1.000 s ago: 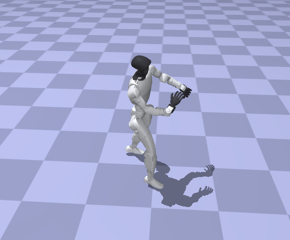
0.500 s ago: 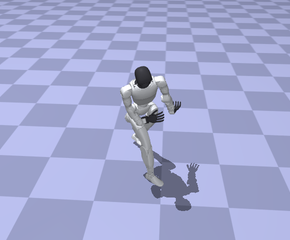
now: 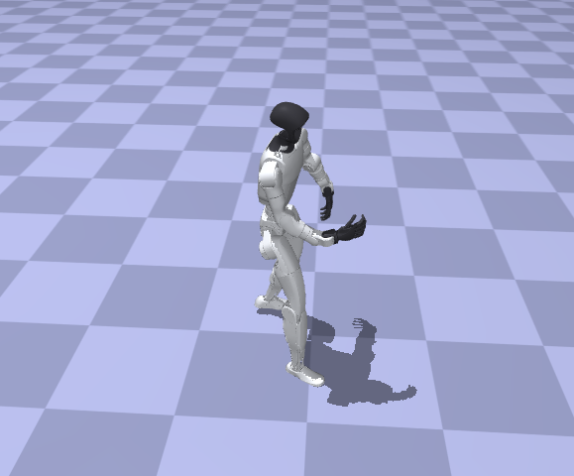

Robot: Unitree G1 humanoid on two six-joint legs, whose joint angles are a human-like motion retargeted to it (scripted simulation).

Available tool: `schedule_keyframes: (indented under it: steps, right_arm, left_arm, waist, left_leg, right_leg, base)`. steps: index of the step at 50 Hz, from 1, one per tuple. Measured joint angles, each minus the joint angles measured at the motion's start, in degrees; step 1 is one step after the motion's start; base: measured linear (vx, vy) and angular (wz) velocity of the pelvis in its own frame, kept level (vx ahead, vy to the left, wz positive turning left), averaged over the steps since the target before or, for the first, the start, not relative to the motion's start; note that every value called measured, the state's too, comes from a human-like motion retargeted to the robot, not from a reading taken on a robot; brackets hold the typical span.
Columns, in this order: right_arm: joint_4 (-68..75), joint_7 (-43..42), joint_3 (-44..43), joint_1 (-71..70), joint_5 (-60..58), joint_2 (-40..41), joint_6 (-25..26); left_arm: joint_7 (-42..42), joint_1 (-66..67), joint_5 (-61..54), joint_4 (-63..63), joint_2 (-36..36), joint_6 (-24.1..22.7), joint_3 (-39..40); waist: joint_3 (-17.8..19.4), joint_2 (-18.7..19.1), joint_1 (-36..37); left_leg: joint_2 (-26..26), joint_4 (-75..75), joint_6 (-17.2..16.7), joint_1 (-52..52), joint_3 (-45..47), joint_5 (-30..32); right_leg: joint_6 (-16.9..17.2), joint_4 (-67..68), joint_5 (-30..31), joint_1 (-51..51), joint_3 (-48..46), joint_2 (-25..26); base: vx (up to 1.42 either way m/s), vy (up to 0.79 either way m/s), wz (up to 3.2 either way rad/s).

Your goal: Kungfu

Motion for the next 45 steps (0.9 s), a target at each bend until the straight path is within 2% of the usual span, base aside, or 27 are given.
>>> schedule_keyframes:
  steps: [3,5,8,10,12,15,19,23,25,27,31,34,35,36,37,38,39,40,42,45]
  right_arm:
    - [-1.2,2.1,-4.6,2.4,10.5,-3.8,6.0]
    - [-1.9,1.9,-6.9,4.8,14.3,-6.3,7.9]
    - [-4.5,1.4,-10.1,10.4,18.6,-10.4,10.5]
    - [-7.0,1.0,-12.7,15.7,22.8,-12.0,13.2]
    - [-8.9,0.9,-16.4,21.4,28.5,-11.4,16.2]
    - [-10.1,1.7,-23.9,29.4,37.9,-7.0,22.2]
    - [-9.3,2.4,-29.4,35.3,46.4,-1.3,27.1]
    - [-9.4,4.4,-28.8,40.1,50.9,0.9,32.3]
    - [-10.1,6.5,-28.1,43.3,50.9,1.8,34.9]
    - [-10.9,9.0,-27.7,47.0,49.6,3.1,37.0]
    - [-11.3,13.2,-26.6,54.4,47.5,9.3,39.9]
    - [-10.0,15.4,-25.1,58.1,47.9,15.3,42.7]
    - [-9.4,15.8,-24.6,59.0,48.3,17.2,43.8]
    - [-8.5,16.1,-24.1,59.7,48.6,18.7,44.8]
    - [-7.7,16.3,-23.5,60.4,49.0,20.2,45.9]
    - [-6.7,16.1,-22.7,60.9,49.5,21.3,46.9]
    - [-5.9,15.5,-22.2,61.0,50.7,21.6,48.9]
    - [-5.2,14.6,-21.9,61.0,52.2,21.6,51.4]
    - [-5.5,15.8,-22.0,60.2,53.7,20.7,51.8]
    - [-5.0,15.4,-22.3,58.5,53.1,17.5,50.6]
  left_arm:
    - [-10.7,3.6,-9.6,-5.1,0.8,-5.3,4.7]
    - [-17.7,6.1,-16.1,-7.9,1.0,-7.7,8.1]
    - [-28.4,8.4,-29.3,-12.4,1.8,-8.6,11.5]
    - [-34.2,8.7,-37.4,-15.2,2.8,-7.1,12.9]
    - [-38.8,7.7,-43.4,-17.5,3.9,-4.3,13.7]
    - [-43.7,6.2,-51.8,-20.5,5.5,0.2,14.6]
    - [-43.3,6.2,-63.0,-23.3,5.6,3.5,17.1]
    - [-42.5,9.4,-74.8,-25.8,4.5,8.3,20.5]
    - [-43.2,11.6,-78.4,-26.6,3.2,11.2,22.1]
    - [-44.2,14.0,-80.6,-27.2,1.7,13.8,23.2]
    - [-46.1,20.3,-79.8,-27.9,-1.7,16.1,26.1]
    - [-46.7,25.9,-79.6,-27.9,-6.4,16.4,28.8]
    - [-46.8,27.6,-79.9,-27.6,-8.3,16.7,29.6]
    - [-47.0,29.1,-80.3,-26.9,-10.4,17.1,30.3]
    - [-47.3,30.6,-80.6,-26.0,-12.2,17.6,30.8]
    - [-47.6,32.0,-80.8,-24.9,-13.8,18.2,31.2]
    - [-48.1,33.2,-81.0,-24.1,-14.6,19.2,30.8]
    - [-48.8,34.3,-81.2,-23.5,-15.0,20.5,30.2]
    - [-50.1,36.2,-80.4,-23.7,-14.2,23.5,27.5]
    - [-51.5,35.6,-77.5,-24.0,-13.6,23.8,26.8]
  waist:
    - [-1.3,-2.6,4.0]
    - [-1.9,-3.9,6.0]
    - [-2.8,-5.2,7.8]
    - [-3.2,-5.6,8.8]
    - [-3.8,-5.4,10.8]
    - [-5.9,-5.8,15.3]
    - [-7.6,-6.8,16.5]
    - [-9.9,-7.8,13.7]
    - [-11.7,-7.7,11.6]
    - [-13.5,-7.5,10.4]
    - [-15.9,-8.9,8.1]
    - [-16.2,-11.2,6.4]
    - [-16.2,-12.0,6.0]
    - [-16.3,-12.9,5.4]
    - [-16.5,-13.4,4.9]
    - [-16.7,-13.1,4.8]
    - [-17.1,-12.9,5.2]
    - [-17.7,-12.7,5.9]
    - [-18.0,-12.3,5.4]
    - [-17.6,-11.2,6.3]
  left_leg:
    - [-0.9,3.6,1.2,-1.6,0.2,-3.3]
    - [-1.7,4.7,1.1,-2.0,-0.8,-5.9]
    - [-3.5,7.3,1.6,-3.8,-3.3,-9.5]
    - [-4.1,8.3,3.2,-5.0,-4.6,-11.8]
    - [-4.4,7.5,4.5,-5.8,-6.7,-12.0]
    - [-4.8,6.0,5.9,-7.1,-9.0,-11.0]
    - [-4.8,-1.1,7.5,-5.0,-9.3,-6.2]
    - [-5.1,-8.9,7.5,-3.3,-7.8,-1.2]
    - [-5.2,-12.0,7.0,-3.4,-7.9,0.7]
    - [-5.5,-14.3,5.9,-3.6,-9.2,2.0]
    - [-7.4,-17.2,4.8,-3.6,-13.5,3.4]
    - [-10.1,-18.2,4.8,-3.0,-15.1,3.9]
    - [-11.1,-18.4,4.8,-2.8,-15.3,4.0]
    - [-12.5,-18.4,4.6,-2.7,-15.0,3.8]
    - [-13.5,-18.4,4.6,-2.5,-15.1,3.7]
    - [-13.6,-18.5,5.1,-2.3,-15.6,3.9]
    - [-13.6,-18.5,5.1,-2.6,-14.9,4.0]
    - [-13.6,-18.6,4.7,-3.0,-13.7,4.1]
    - [-14.1,-18.7,4.6,-3.2,-14.0,4.5]
    - [-13.1,-18.9,3.6,-2.9,-14.2,5.0]
  right_leg:
    - [0.0,-1.2,0.2,2.1,-2.1,-2.5]
    - [0.0,-2.3,0.3,3.8,-3.4,-3.6]
    - [-1.4,-4.4,-0.9,6.4,-6.1,-5.2]
    - [-4.1,-5.8,-3.0,8.3,-9.1,-6.1]
    - [-8.2,-7.3,-5.7,10.7,-13.7,-5.9]
    - [-14.8,-9.4,-6.5,13.3,-17.6,-4.2]
    - [-10.2,-7.8,-6.0,15.9,-15.6,0.3]
    - [-6.0,-1.1,-4.3,14.6,-1.5,9.1]
    - [-4.5,1.1,-4.7,14.3,2.7,14.1]
    - [-4.6,2.5,-6.0,14.5,3.0,17.8]
    - [-7.2,2.9,-9.2,14.7,6.1,25.1]
    - [-5.8,-0.2,-9.9,15.0,12.3,30.3]
    - [-4.4,-1.9,-9.7,15.3,14.1,31.4]
    - [-0.7,-3.8,-8.0,15.7,14.5,31.5]
    - [-0.3,-5.3,-5.9,16.0,14.6,31.7]
    - [-6.5,-5.9,-2.7,16.2,14.0,32.2]
    - [-7.3,-6.3,-1.9,16.7,10.8,30.9]
    - [-5.4,-6.5,-2.3,17.4,6.5,28.8]
    - [-0.8,-5.7,-3.9,16.6,9.6,29.4]
    - [4.1,-4.8,-5.2,15.6,13.5,31.0]
  base:
    - [0.13,0.53,0.54]
    - [0.15,0.50,0.50]
    - [0.15,0.81,0.50]
    - [0.11,0.66,0.60]
    - [0.07,0.49,0.56]
    - [0.11,0.55,0.37]
    - [0.07,0.39,0.70]
    - [0.11,0.27,0.81]
    - [0.18,0.19,1.05]
    - [0.26,0.19,0.93]
    - [0.25,0.05,0.90]
    - [0.15,0.03,0.55]
    - [0.14,0.10,0.27]
    - [0.16,0.16,0.17]
    - [0.16,0.22,-0.03]
    - [0.12,0.22,-0.38]
    - [0.08,0.22,-0.74]
    - [0.07,0.20,-0.60]
    - [0.07,0.18,-0.06]
    - [-0.01,0.14,-0.14]
